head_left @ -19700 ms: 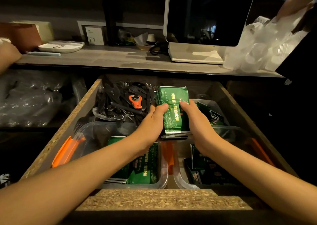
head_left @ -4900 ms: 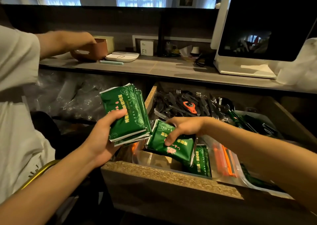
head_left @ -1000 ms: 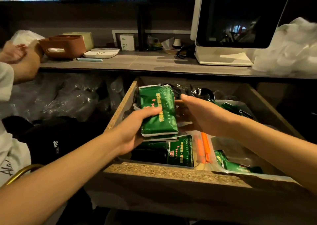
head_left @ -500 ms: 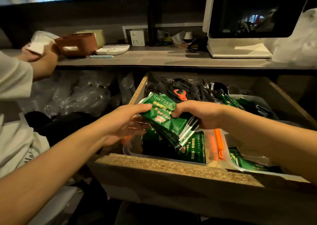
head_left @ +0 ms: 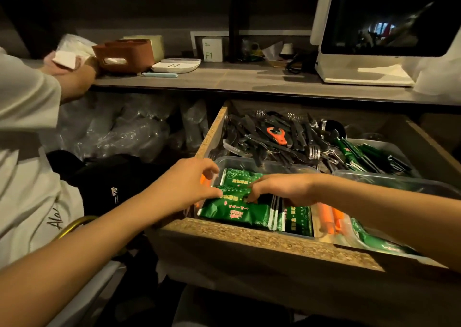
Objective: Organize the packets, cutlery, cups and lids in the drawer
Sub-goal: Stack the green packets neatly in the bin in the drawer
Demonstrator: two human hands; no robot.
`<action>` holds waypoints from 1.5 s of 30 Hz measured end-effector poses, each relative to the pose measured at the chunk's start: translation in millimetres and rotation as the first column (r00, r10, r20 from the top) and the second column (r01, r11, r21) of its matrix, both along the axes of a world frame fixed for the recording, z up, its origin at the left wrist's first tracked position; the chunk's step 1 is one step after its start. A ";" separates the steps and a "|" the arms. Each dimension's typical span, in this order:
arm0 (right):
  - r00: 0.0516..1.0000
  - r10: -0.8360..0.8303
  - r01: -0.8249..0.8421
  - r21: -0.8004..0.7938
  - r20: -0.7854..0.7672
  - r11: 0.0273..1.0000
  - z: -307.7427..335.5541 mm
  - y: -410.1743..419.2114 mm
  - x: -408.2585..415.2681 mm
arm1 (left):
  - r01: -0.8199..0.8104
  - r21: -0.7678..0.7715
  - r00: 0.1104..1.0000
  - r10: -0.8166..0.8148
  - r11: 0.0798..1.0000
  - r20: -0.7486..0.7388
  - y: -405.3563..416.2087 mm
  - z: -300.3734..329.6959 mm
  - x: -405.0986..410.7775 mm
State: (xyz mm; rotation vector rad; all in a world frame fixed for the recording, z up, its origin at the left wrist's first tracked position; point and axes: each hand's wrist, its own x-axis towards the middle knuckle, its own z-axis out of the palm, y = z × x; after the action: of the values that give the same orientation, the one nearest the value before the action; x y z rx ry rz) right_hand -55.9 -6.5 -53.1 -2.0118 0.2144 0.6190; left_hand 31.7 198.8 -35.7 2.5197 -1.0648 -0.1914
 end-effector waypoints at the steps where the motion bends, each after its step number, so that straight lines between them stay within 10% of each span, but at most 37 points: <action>1: 1.000 0.007 -0.007 -0.018 -0.006 1.000 -0.1 2.5 -0.2 | 0.015 -0.008 0.999 -0.015 1.000 0.032 -1.5 -0.1 -1.6; 12: 0.823 0.344 0.009 -0.616 0.452 0.788 4.9 4.5 -18.3 | 0.238 -0.014 0.915 -0.229 0.971 -0.332 -20.8 10.7 -16.8; 15: 0.872 0.104 0.207 -0.552 0.479 0.808 13.2 -6.8 -27.3 | 0.273 0.110 0.914 -0.222 0.956 -0.340 -19.8 14.2 -20.6; 19: 0.968 -0.224 0.244 -0.210 0.114 0.947 6.9 -12.7 -36.7 | 0.327 0.270 0.906 -0.219 0.906 -0.362 -24.2 17.4 -29.4; 28: 0.974 0.008 0.119 -0.548 0.224 0.828 -23.9 -3.4 -20.8 | 0.258 0.213 0.839 -0.109 0.942 -0.533 -34.8 2.8 -20.7; 36: 0.876 -0.076 0.300 -0.415 0.476 0.859 6.4 -20.6 -22.8 | 0.178 0.151 0.935 -0.119 0.972 -0.333 -44.7 2.3 -22.0; 45: 0.982 -0.044 0.098 -0.296 0.184 0.950 -7.4 -16.3 0.7 | 0.232 0.271 0.878 -0.081 0.934 -0.472 -43.1 -7.5 -25.4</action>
State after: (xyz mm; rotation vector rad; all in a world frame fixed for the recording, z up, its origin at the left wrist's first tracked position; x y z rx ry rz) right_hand -55.3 -22.9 -60.5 -2.3310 0.2884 0.3754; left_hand 6.3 155.7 -43.2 2.4609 -1.1057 -1.0278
